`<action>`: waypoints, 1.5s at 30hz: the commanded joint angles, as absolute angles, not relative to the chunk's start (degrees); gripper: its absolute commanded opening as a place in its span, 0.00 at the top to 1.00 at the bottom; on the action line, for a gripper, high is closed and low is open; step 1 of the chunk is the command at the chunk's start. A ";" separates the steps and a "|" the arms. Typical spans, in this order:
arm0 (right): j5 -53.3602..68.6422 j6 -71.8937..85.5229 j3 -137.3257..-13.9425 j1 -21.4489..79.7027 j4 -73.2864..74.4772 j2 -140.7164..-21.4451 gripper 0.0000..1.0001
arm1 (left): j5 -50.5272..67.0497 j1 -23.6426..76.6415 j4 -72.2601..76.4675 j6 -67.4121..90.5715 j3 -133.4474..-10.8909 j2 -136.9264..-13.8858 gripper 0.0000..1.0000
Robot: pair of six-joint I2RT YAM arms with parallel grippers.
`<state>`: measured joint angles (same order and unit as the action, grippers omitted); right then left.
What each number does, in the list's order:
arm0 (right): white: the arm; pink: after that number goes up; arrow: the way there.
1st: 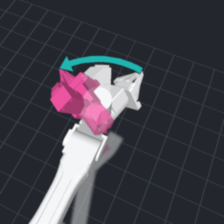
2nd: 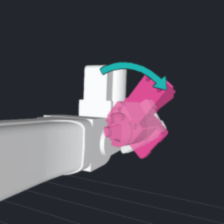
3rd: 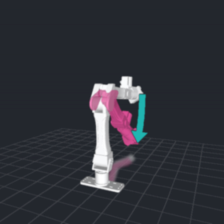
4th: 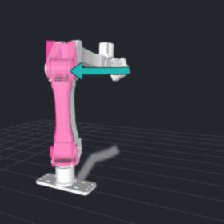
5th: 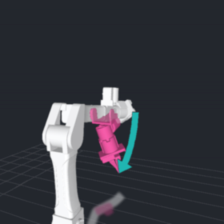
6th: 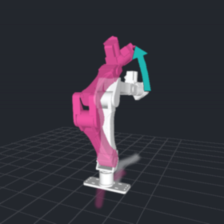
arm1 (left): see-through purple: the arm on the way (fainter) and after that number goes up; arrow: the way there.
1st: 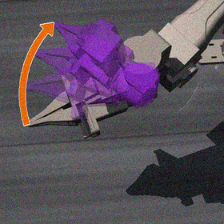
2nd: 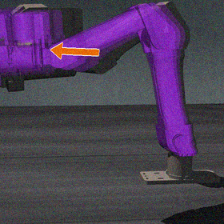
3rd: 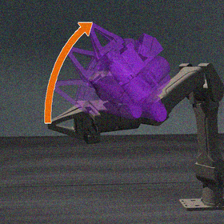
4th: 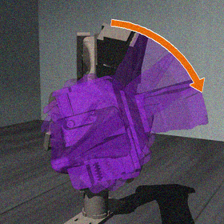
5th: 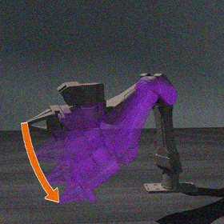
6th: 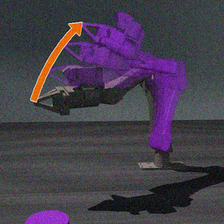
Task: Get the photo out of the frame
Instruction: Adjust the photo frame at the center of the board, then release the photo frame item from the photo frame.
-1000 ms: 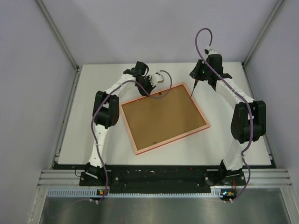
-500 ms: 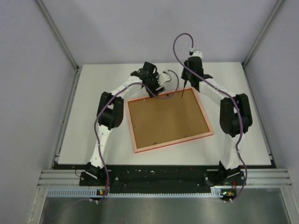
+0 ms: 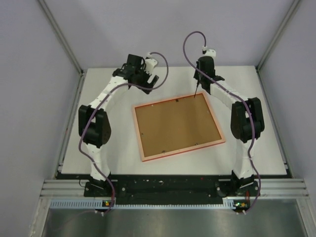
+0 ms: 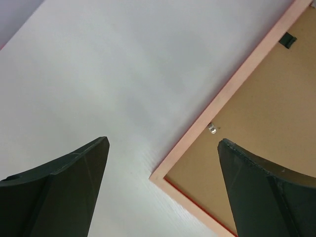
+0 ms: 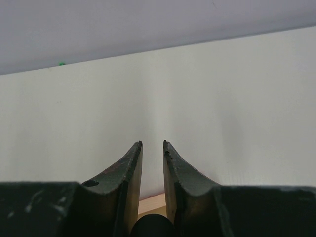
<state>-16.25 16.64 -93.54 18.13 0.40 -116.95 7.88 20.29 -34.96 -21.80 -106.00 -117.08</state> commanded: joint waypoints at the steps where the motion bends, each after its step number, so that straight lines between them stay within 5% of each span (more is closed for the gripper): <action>1: -17.76 18.28 -98.08 18.10 -1.41 -118.38 1.00 | 4.84 15.83 -41.20 -9.86 -103.02 -112.24 0.02; 7: -14.33 20.30 -101.33 18.10 -0.09 -120.93 1.00 | 2.12 12.92 -48.95 -5.63 -99.24 -113.64 0.02; 21: -17.04 18.81 -104.85 20.30 2.20 -124.63 1.00 | 4.40 12.57 -50.97 -3.69 -98.17 -119.09 0.21; 45: -35.33 11.08 -109.07 25.93 -1.58 -130.25 1.00 | 7.91 12.57 -50.71 -2.90 -97.12 -119.97 0.24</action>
